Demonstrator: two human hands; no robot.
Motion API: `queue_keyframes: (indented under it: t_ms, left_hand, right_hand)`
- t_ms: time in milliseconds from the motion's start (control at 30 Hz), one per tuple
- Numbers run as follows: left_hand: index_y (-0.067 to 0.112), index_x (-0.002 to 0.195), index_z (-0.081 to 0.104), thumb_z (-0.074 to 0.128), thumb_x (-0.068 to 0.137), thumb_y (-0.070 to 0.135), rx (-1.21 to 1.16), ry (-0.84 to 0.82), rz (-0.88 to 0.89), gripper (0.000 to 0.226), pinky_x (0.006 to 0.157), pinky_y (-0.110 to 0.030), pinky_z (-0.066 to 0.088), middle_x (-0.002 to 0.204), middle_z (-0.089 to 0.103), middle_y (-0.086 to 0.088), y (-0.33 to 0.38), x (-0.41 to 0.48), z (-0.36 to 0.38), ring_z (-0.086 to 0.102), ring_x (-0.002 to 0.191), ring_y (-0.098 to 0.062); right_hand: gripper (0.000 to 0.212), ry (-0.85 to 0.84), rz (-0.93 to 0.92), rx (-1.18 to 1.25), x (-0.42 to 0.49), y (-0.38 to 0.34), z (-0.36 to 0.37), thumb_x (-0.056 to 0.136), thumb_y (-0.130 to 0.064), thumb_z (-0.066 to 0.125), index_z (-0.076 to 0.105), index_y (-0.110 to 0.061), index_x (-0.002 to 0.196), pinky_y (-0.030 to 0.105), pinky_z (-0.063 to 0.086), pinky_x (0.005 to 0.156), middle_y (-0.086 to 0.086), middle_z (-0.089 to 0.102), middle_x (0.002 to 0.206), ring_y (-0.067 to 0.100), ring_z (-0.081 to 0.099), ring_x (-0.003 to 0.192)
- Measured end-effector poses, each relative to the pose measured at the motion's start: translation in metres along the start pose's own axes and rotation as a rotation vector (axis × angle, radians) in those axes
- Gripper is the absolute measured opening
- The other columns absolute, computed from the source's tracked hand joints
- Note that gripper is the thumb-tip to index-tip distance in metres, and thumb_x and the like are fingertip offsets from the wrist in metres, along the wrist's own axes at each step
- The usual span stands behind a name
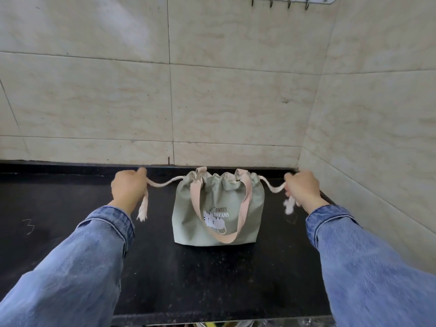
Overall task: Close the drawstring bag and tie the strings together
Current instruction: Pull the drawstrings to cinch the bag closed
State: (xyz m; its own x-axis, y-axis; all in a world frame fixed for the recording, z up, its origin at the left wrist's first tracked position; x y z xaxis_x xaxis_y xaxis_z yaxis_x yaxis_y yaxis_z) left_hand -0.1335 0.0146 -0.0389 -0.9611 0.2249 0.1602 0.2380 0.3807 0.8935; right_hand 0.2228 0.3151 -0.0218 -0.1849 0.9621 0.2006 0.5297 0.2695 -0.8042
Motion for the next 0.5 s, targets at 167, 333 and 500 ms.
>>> queue_keyframes:
  t_ms: [167, 333, 500]
  left_hand:
    - [0.004, 0.109, 0.063, 0.047, 0.086, 0.017, 0.596, -0.32, 0.26, 0.031, 0.079, -0.036, 0.045, 0.116, 0.064, -0.021, 0.02, -0.021, 0.044, 0.057, 0.101, -0.037]
    - [0.007, 0.092, 0.065, 0.04, 0.084, 0.002, 0.375, -0.472, 0.463, 0.027, 0.065, -0.032, 0.041, 0.093, 0.068, -0.016, 0.065, -0.062, 0.082, 0.056, 0.082, -0.033]
    - [0.007, 0.066, 0.058, 0.042, 0.079, -0.002, 0.558, -0.283, 0.618, 0.022, 0.058, -0.034, 0.038, 0.071, 0.058, -0.015, 0.081, -0.072, 0.073, 0.051, 0.069, -0.036]
  right_hand:
    - [0.016, -0.144, -0.235, -0.415, -0.014, -0.026, 0.023, 0.08, -0.019, 0.05, 0.061, -0.008, 0.082, 0.037, 0.047, 0.074, 0.017, 0.065, 0.091, 0.036, 0.061, 0.095]
    - [0.018, -0.289, -0.4, -0.316, -0.034, -0.061, 0.058, 0.081, -0.003, 0.044, 0.061, -0.002, 0.088, 0.038, 0.046, 0.072, 0.018, 0.064, 0.093, 0.038, 0.059, 0.094]
    - [0.02, -0.14, -0.455, -0.431, -0.038, -0.061, 0.051, 0.081, 0.002, 0.042, 0.052, -0.002, 0.064, 0.034, 0.036, 0.057, 0.011, 0.055, 0.067, 0.034, 0.052, 0.07]
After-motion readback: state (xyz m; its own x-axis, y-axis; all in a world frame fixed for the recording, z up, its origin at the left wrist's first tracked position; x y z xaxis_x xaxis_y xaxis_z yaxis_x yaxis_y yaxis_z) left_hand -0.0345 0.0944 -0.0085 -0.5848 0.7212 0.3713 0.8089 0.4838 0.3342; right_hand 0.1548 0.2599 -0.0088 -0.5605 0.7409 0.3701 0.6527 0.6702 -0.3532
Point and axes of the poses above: each hand's wrist, its own x-axis towards the middle knuckle, its own z-axis out of the palm, y = z × x, the point moved 9 cm from there along x, towards the middle knuckle
